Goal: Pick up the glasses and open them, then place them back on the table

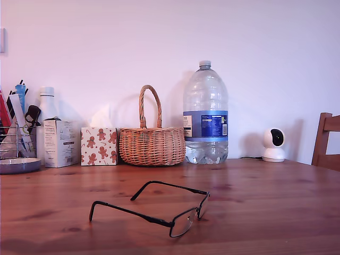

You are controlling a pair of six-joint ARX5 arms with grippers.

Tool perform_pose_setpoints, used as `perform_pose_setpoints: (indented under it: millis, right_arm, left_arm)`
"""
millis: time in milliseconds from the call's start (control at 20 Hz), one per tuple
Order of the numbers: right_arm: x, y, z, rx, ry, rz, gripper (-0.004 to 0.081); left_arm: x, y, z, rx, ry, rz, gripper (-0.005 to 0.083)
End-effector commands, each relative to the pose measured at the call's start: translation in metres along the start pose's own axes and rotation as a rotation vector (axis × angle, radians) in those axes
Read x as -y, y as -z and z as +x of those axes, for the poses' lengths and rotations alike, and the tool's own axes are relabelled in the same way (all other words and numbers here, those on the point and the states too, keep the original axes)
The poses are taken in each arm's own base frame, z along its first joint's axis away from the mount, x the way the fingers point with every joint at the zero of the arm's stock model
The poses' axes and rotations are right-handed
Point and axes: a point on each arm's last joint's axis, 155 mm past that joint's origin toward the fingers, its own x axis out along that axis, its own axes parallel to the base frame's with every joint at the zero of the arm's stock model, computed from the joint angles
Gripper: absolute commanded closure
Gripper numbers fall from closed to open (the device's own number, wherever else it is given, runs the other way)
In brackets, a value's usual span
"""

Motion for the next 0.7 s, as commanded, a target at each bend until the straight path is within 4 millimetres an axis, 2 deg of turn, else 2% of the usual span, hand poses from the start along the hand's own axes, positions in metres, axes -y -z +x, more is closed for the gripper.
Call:
perform_pose_setpoints:
  millis: [0,150,450,650]
  right_arm:
    - [-0.003,0.014,-0.001,-0.034,-0.01,0.018,0.078]
    - [-0.004,0.03,-0.002,-0.096,-0.012,0.031,0.078]
    - [-0.008,0.082,-0.013,-0.309,-0.02,0.075,0.078]
    - [-0.012,0.111,-0.024,-0.43,-0.024,0.1,0.078]
  left_arm:
    - [0.002,0.001,-0.003,0.003,0.005,-0.019,0.0797]
    - [0.002,0.014,-0.008,-0.044,0.001,-0.064,0.0797]
    - [0.002,0.055,-0.013,-0.208,-0.007,-0.097,0.0797]
    - [0.003,0.079,-0.019,-0.307,-0.012,-0.117,0.0797]
